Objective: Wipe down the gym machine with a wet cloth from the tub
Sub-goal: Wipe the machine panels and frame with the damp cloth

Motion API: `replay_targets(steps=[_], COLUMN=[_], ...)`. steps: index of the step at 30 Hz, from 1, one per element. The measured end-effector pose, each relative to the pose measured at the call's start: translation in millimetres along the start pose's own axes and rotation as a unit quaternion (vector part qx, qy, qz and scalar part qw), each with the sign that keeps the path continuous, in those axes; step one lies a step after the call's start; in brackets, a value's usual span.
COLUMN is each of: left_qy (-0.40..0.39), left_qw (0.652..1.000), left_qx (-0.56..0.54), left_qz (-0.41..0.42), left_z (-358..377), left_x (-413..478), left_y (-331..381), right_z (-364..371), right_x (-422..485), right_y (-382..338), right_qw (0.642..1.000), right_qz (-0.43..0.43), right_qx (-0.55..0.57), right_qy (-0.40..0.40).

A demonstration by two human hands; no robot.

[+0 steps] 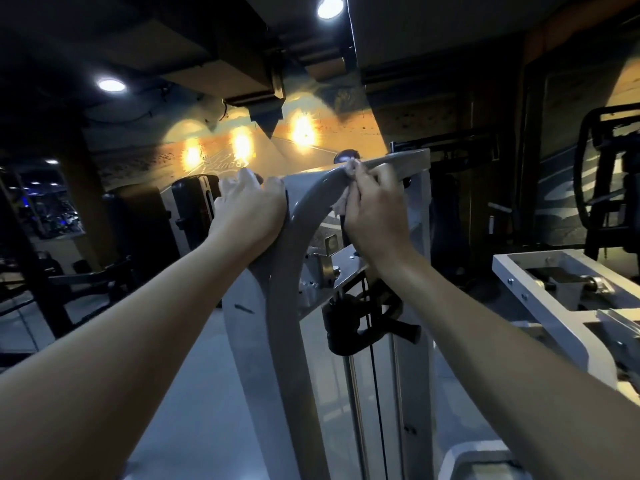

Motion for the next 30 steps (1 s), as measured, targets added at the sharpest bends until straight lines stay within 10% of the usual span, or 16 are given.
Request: replay_targets(steps=[17,22,30], left_qy=[-0.013,-0.002,0.011], left_qw=[0.996,0.997,0.997], left_qx=[0.047,0.051,0.031], left_qz=[0.076,0.065,0.066], left_z=[16,14,14], left_x=[-6,-7,-8], left_y=[17,18,16], right_z=[6,7,8], right_x=[-28,6,11], right_y=[-4,33,25], right_qw=[0.987,1.000,0.999], right_qz=[-0.149,-0.007,-0.029], right_qx=[0.039,0.011,0.010], right_qy=[-0.035,0.027,0.015])
Point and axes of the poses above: each hand's wrist, its own x-axis towards the middle knuckle, its own z-axis out of the palm, y = z × x, the point moved 6 cm from there along x, towards the middle knuckle, and after that the axes turned 2 degrees about y, right-handed, at the moved point
